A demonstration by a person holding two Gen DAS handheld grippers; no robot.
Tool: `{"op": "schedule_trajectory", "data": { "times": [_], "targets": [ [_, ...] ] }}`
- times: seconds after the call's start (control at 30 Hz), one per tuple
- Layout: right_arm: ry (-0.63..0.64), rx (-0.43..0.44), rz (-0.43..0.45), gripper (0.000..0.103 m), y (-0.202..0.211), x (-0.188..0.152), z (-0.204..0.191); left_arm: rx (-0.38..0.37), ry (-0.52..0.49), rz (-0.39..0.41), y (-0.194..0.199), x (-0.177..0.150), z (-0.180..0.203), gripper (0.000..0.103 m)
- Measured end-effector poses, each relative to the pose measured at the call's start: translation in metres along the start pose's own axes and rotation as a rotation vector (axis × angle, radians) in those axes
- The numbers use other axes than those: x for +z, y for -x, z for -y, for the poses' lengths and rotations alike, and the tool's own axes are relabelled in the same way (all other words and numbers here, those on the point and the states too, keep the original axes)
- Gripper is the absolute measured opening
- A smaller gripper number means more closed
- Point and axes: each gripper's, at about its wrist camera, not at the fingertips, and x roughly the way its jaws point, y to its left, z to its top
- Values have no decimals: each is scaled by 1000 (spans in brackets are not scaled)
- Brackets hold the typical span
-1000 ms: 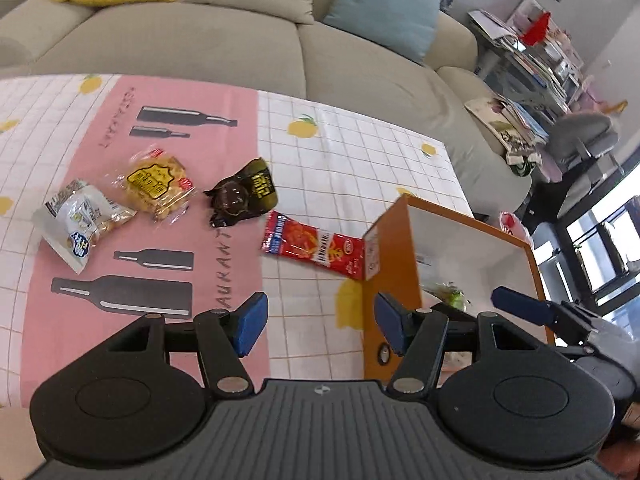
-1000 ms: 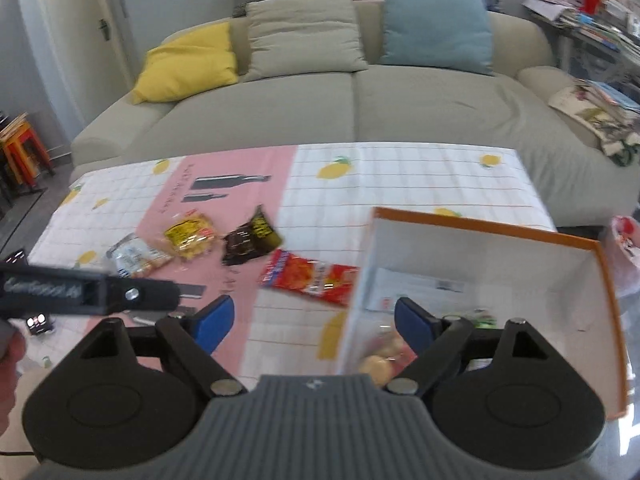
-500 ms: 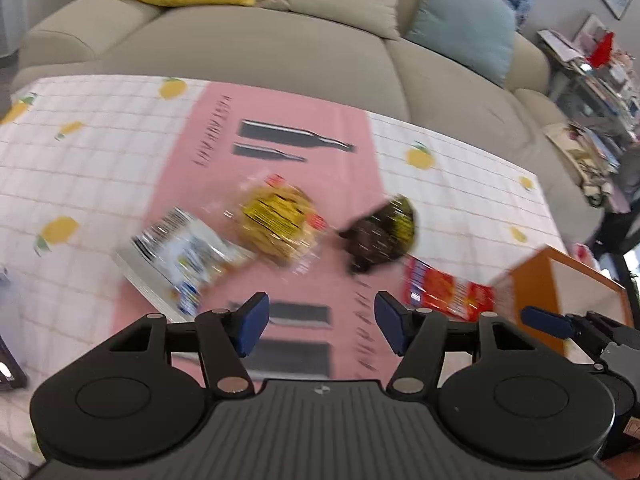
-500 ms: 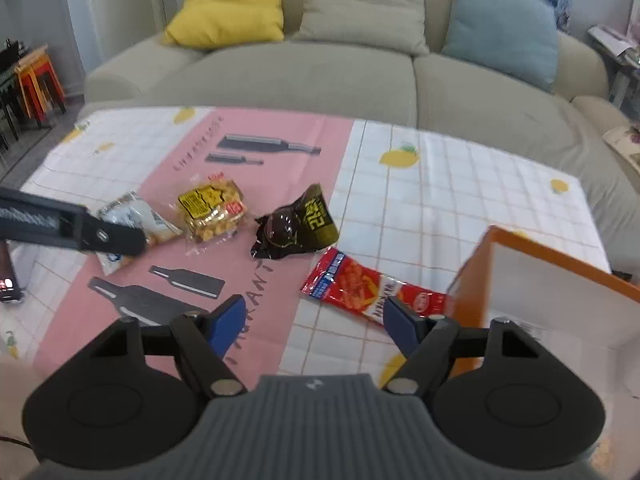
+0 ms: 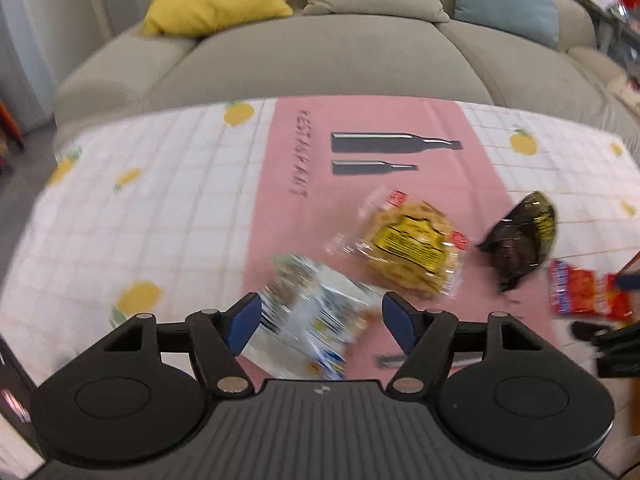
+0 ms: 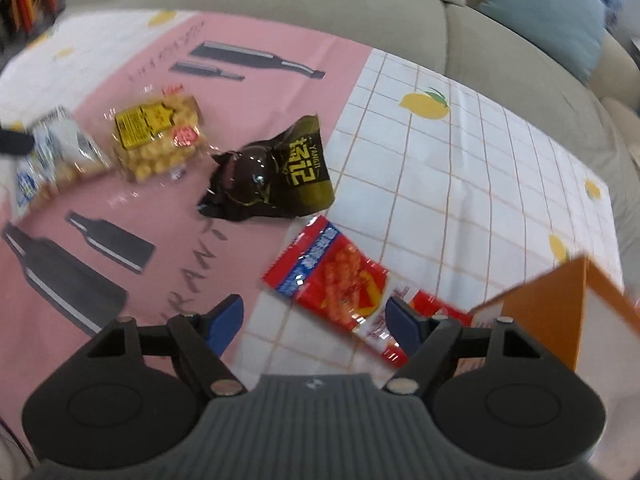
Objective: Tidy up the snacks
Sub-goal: 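Grasp the white chip bag with left tool while right tool grasps the red strip packet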
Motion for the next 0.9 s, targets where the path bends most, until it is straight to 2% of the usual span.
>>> {"op": "schedule_trajectory", "data": {
  "times": [0.1,0.17,0.3,0.43,0.6,0.7,0.73,0.77,0.83,0.9],
  "targets": [
    [98,7,-55,80,-7,8,3,-27,-72,-55,-16,3,-4,85],
    [192,6,-116,88,-14,14,3,-30,-110,-86,-25,2,-4,85],
    [330,-2,-177,88,-19,20,8,-34,-175,-104,-38,-3,1,89],
    [373,28,-253,86,-33,26,20,-25,-216,-121,-49,-4,2,90],
    [329,50,-326,81,-45,35,29,-49,-223,-141,-54,-5,-1,95],
    [277,97,-350,71,-48,39,33,-40,-208,-178,-56,-7,2,93],
    [237,113,-354,63,-48,40,35,-47,-197,-199,-56,-8,3,87],
    [206,121,-356,61,-48,42,36,-66,-181,-223,-56,-10,4,75],
    [160,142,-351,59,-44,41,33,-131,-108,-284,-56,-16,6,73],
    [88,173,-337,58,-37,38,26,-182,-64,-290,-52,-25,11,70]
  ]
}}
